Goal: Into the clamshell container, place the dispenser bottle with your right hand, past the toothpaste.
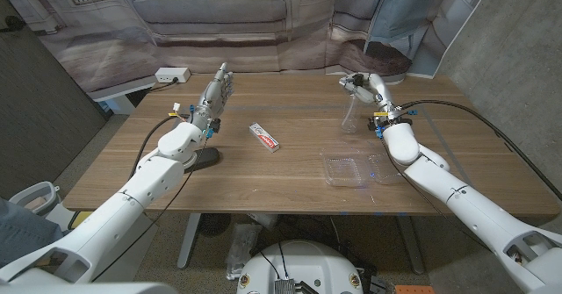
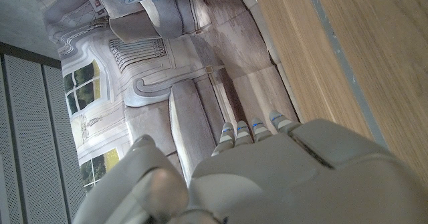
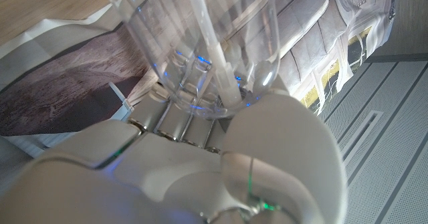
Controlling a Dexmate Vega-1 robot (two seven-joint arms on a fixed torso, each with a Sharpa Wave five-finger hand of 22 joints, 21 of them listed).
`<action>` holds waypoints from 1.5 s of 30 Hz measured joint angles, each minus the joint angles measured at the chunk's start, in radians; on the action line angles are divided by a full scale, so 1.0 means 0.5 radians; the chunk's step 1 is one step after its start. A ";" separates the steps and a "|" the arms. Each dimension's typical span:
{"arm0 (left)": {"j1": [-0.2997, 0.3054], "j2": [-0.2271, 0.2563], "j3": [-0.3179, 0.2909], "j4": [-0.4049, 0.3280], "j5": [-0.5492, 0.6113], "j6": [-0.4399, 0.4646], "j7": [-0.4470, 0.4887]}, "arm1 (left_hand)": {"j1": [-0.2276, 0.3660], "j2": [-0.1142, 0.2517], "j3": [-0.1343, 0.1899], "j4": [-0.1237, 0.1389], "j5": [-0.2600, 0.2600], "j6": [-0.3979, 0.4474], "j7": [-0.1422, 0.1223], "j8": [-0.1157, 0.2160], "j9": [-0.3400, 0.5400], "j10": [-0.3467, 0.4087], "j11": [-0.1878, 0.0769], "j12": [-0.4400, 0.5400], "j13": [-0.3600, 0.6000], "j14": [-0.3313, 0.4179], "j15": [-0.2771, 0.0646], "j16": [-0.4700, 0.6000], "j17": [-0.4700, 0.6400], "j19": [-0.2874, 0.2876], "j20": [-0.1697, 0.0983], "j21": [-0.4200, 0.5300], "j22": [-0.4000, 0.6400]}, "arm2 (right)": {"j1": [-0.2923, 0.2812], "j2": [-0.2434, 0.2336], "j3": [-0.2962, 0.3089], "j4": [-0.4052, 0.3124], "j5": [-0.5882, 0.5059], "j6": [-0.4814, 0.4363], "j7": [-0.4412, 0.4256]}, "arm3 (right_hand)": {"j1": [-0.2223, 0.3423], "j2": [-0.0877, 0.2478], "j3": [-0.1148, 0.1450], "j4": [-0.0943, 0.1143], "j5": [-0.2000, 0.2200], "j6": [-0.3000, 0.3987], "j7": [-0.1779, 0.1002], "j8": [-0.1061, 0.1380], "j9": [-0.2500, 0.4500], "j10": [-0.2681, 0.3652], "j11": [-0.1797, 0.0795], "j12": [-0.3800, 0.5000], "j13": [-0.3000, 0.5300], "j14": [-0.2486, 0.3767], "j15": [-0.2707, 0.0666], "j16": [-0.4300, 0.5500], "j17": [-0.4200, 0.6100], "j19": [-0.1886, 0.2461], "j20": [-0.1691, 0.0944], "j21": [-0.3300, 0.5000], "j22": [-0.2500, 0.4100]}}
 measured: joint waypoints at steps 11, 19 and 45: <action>0.023 0.018 -0.010 -0.048 0.006 0.001 0.018 | 0.000 0.000 0.000 0.000 0.000 0.004 0.004 0.000 0.000 0.000 0.000 0.000 0.000 0.000 0.000 0.000 0.000 0.011 0.011 -0.014 0.000 | -0.059 -0.018 0.042 -0.073 -0.005 0.018 -0.005 | 0.000 0.000 -0.006 0.006 0.000 0.011 -0.011 -0.011 0.000 0.003 -0.003 0.000 0.009 0.011 -0.011 0.000 0.008 0.000 0.000 0.007 0.010; 0.052 0.029 -0.024 -0.082 0.006 0.003 0.035 | 0.000 0.000 -0.017 0.000 0.000 0.004 0.004 0.000 0.000 0.000 0.000 0.000 0.000 0.000 0.000 0.000 0.000 0.011 0.011 -0.015 0.000 | -0.102 -0.031 0.071 -0.126 -0.006 0.029 -0.006 | 0.005 0.007 -0.006 0.006 0.000 0.011 -0.011 -0.011 0.000 0.003 -0.003 0.000 0.009 0.014 -0.014 0.000 0.008 0.000 0.000 0.015 0.010; 0.068 0.029 -0.016 -0.133 0.027 0.025 0.065 | 0.008 0.008 -0.016 0.000 0.000 0.003 0.004 0.000 0.000 0.000 0.000 0.000 0.000 0.000 0.000 0.000 0.000 0.011 0.011 -0.029 0.000 | -0.260 -0.086 0.176 -0.283 0.005 0.113 0.024 | -0.001 0.014 -0.006 0.006 -0.013 0.021 -0.022 -0.026 -0.001 0.011 -0.010 0.000 0.018 0.017 -0.018 -0.006 0.018 0.000 0.000 0.031 0.009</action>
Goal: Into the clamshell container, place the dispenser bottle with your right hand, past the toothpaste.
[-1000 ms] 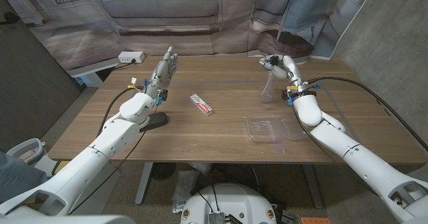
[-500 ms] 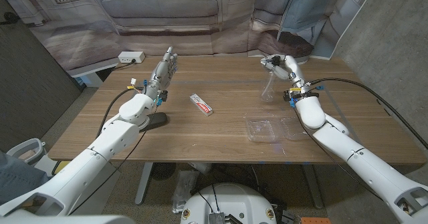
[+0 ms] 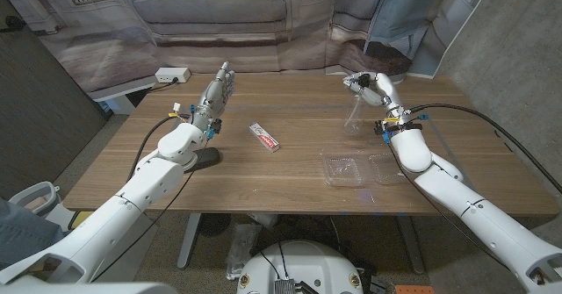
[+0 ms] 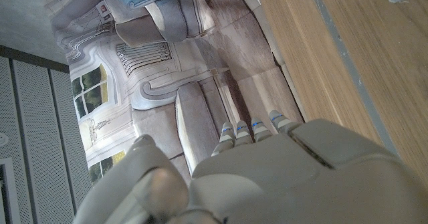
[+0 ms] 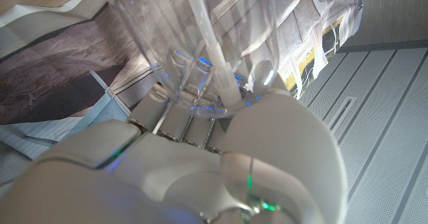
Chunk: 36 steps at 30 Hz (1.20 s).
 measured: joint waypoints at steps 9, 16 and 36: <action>-0.003 0.001 0.003 -0.007 0.004 0.008 0.003 | 0.000 0.000 0.000 0.000 0.000 0.000 0.000 0.000 0.000 0.000 0.000 0.000 0.000 0.000 0.000 0.000 0.000 0.000 0.000 0.000 0.000 | -0.048 -0.012 0.032 -0.038 -0.012 0.030 0.005 | 0.006 0.004 0.000 0.000 0.000 0.000 0.000 0.000 0.000 0.004 -0.004 -0.012 0.009 0.000 0.000 -0.001 0.000 0.000 0.000 0.000 0.000; -0.007 -0.001 0.005 -0.007 0.004 0.008 0.001 | 0.000 0.000 -0.007 -0.007 0.000 0.000 0.000 0.000 0.000 0.000 0.000 0.000 0.000 0.000 0.000 0.000 0.000 0.008 -0.008 -0.008 0.000 | -0.094 -0.017 0.056 -0.080 -0.029 0.052 0.006 | 0.006 0.004 0.000 0.000 0.000 0.000 0.000 -0.007 0.010 0.004 -0.003 -0.012 0.009 0.000 0.000 -0.006 0.000 0.000 0.000 0.012 0.000; 0.012 0.010 -0.010 -0.022 0.008 -0.008 -0.001 | 0.011 0.011 -0.006 -0.006 0.000 0.000 0.000 0.000 0.000 0.000 0.000 0.000 0.000 0.000 0.000 0.000 0.000 0.007 -0.008 -0.015 0.000 | -0.173 -0.017 0.102 -0.149 -0.076 0.118 0.016 | 0.015 0.005 -0.016 0.000 0.000 0.018 0.004 -0.022 0.010 0.017 -0.004 -0.023 0.009 0.012 0.003 -0.005 0.009 0.000 0.000 0.027 0.010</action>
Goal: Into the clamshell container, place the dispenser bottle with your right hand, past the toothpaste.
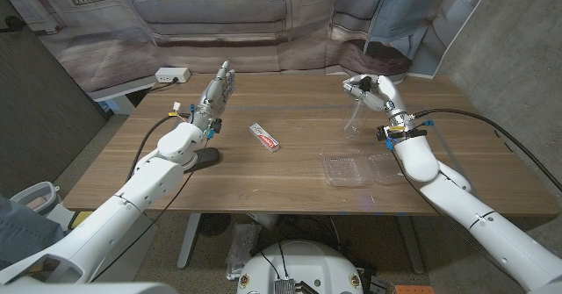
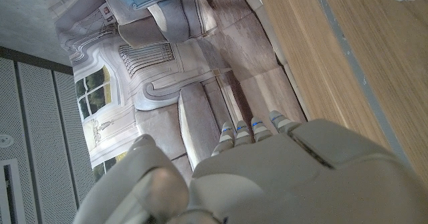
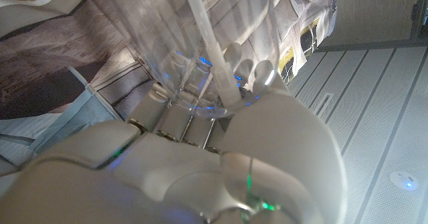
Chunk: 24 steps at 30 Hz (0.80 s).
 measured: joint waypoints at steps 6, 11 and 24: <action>0.009 0.007 -0.008 -0.009 0.000 -0.005 0.002 | 0.000 0.000 -0.006 0.006 0.000 0.000 0.000 0.000 0.000 0.000 0.000 0.000 0.000 0.000 0.000 0.000 0.000 0.000 0.000 0.000 0.000 | -0.016 -0.005 0.013 -0.013 -0.010 0.017 0.013 | 0.002 -0.002 0.000 0.000 0.000 0.000 0.000 0.000 0.000 0.000 0.000 0.000 0.000 0.003 -0.003 0.000 0.000 0.000 0.000 0.000 0.000; 0.012 0.011 -0.014 -0.012 0.000 -0.007 0.003 | 0.000 0.000 -0.006 0.006 0.000 0.000 0.000 0.000 0.000 0.000 0.000 0.000 0.000 0.000 0.000 0.000 0.000 0.000 0.000 -0.008 0.000 | -0.034 -0.013 0.031 -0.028 -0.023 0.028 0.017 | 0.002 -0.002 0.000 0.000 0.000 0.000 0.000 0.000 0.000 0.000 0.000 0.000 0.000 0.003 -0.003 0.000 0.009 0.000 0.000 0.015 0.000; 0.009 0.016 -0.019 -0.013 -0.005 -0.012 -0.015 | 0.000 0.000 -0.011 0.001 0.000 0.007 0.007 0.000 0.000 0.000 0.000 0.000 0.000 0.000 0.000 0.000 0.000 0.000 0.000 -0.008 0.000 | -0.106 -0.030 0.096 -0.074 -0.049 0.035 0.005 | 0.001 -0.001 0.000 0.000 0.000 0.007 -0.007 -0.008 0.000 0.000 -0.001 0.000 0.010 0.003 -0.003 0.000 0.009 0.000 0.000 0.015 0.000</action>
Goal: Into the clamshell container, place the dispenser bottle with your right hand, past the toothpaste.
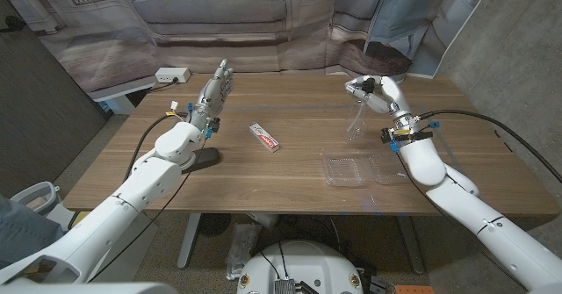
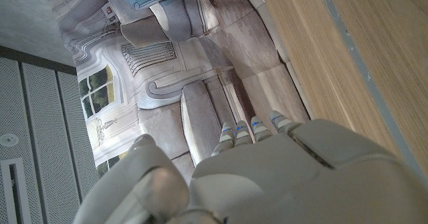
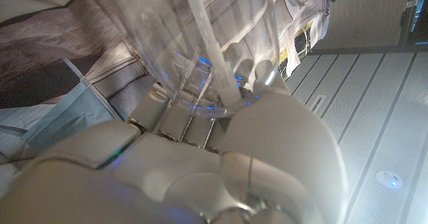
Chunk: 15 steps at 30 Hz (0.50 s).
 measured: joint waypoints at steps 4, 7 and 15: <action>-0.011 -0.001 0.000 0.011 -0.005 -0.004 -0.013 | 0.000 0.000 0.000 0.000 0.000 0.000 0.000 0.000 0.000 0.000 0.000 0.000 0.000 0.000 0.000 0.000 0.000 0.000 0.000 0.000 0.000 | -0.019 -0.004 0.017 -0.007 0.000 0.002 -0.001 | -0.002 0.002 0.000 0.000 0.000 0.000 0.000 -0.008 0.000 0.007 -0.006 0.000 0.000 0.000 0.000 0.000 0.000 0.000 0.000 0.000 0.000; -0.016 -0.004 0.000 0.018 -0.007 -0.009 -0.024 | 0.000 0.000 0.000 0.000 0.000 0.000 0.000 0.000 0.000 0.000 0.000 0.000 0.000 0.000 0.000 0.000 0.000 0.000 0.000 0.000 0.000 | -0.028 -0.005 0.027 -0.007 0.002 0.003 -0.001 | -0.002 0.002 0.000 0.000 0.000 0.000 0.000 -0.008 0.000 0.007 -0.006 0.000 0.000 0.000 0.000 0.000 0.000 0.000 0.000 0.000 0.000; -0.059 -0.026 0.022 0.064 -0.009 -0.022 -0.057 | 0.008 0.008 0.000 0.000 0.000 0.007 0.007 0.000 0.000 0.000 0.000 0.000 0.000 0.000 0.000 0.000 0.000 0.000 0.000 0.000 0.000 | -0.067 -0.008 0.069 -0.007 0.036 0.024 0.002 | -0.002 0.002 0.000 0.000 0.000 0.000 0.000 -0.008 0.000 0.007 -0.006 0.000 0.009 0.000 0.000 -0.002 0.000 0.000 0.000 0.016 0.000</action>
